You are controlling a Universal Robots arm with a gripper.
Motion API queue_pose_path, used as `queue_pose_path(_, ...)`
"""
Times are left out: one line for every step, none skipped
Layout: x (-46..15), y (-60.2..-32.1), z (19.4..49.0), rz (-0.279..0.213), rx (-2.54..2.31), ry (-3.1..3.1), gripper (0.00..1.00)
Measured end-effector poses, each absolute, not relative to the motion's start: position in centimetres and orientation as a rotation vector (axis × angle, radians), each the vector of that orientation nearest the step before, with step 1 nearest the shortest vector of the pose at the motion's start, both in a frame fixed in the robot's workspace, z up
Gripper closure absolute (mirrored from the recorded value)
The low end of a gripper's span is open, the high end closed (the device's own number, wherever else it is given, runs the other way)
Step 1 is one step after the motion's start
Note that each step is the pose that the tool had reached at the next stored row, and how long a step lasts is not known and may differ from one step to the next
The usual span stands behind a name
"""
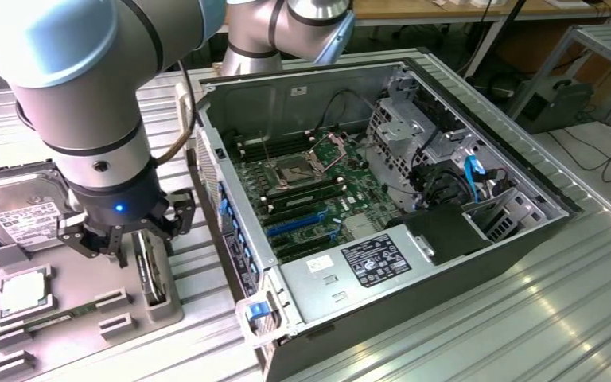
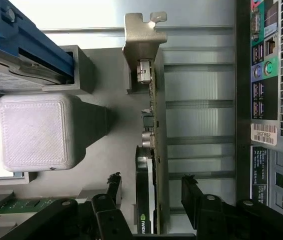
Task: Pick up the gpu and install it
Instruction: 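Pick up the gpu and move the gpu toward the slot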
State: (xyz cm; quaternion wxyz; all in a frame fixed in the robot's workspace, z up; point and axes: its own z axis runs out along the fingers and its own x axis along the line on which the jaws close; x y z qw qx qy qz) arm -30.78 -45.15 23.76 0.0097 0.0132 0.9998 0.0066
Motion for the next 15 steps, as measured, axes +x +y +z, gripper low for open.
queue_pose_path(-30.79, -45.16, 23.72, 0.02, 0.041, 3.122, 0.4)
queue_pose_path(-30.79, -45.16, 23.71, 0.02, 0.041, 3.122, 0.4)
queue_pose_path(-30.79, -45.16, 23.71, 0.02, 0.041, 3.122, 0.4)
queue_pose_path(-30.79, -45.15, 23.7, 0.02, 0.041, 3.122, 0.4)
queue_pose_path(-30.79, -45.15, 23.7, 0.02, 0.041, 3.122, 0.4)
queue_pose_path(-30.79, -45.15, 23.69, 0.02, 0.041, 3.122, 0.4)
queue_pose_path(-30.79, -45.15, 23.69, 0.02, 0.041, 3.122, 0.42)
queue_pose_path(-30.79, -45.15, 23.69, 0.02, 0.041, 3.122, 0.48)
queue_pose_path(-30.79, -45.15, 23.69, 0.02, 0.041, 3.122, 0.48)
queue_pose_path(-30.79, -45.15, 23.69, 0.02, 0.041, 3.122, 0.54)
queue_pose_path(-30.79, -45.15, 23.69, 0.02, 0.041, 3.122, 0.54)
queue_pose_path(-30.79, -45.15, 23.69, 0.02, 0.041, 3.122, 0.61)
queue_pose_path(-30.79, -45.15, 23.69, 0.02, 0.041, 3.122, 0.61)
queue_pose_path(-30.79, -45.15, 23.69, 0.02, 0.041, 3.122, 0.61)
queue_pose_path(-30.79, -45.15, 23.69, 0.02, 0.041, 3.122, 0.62)
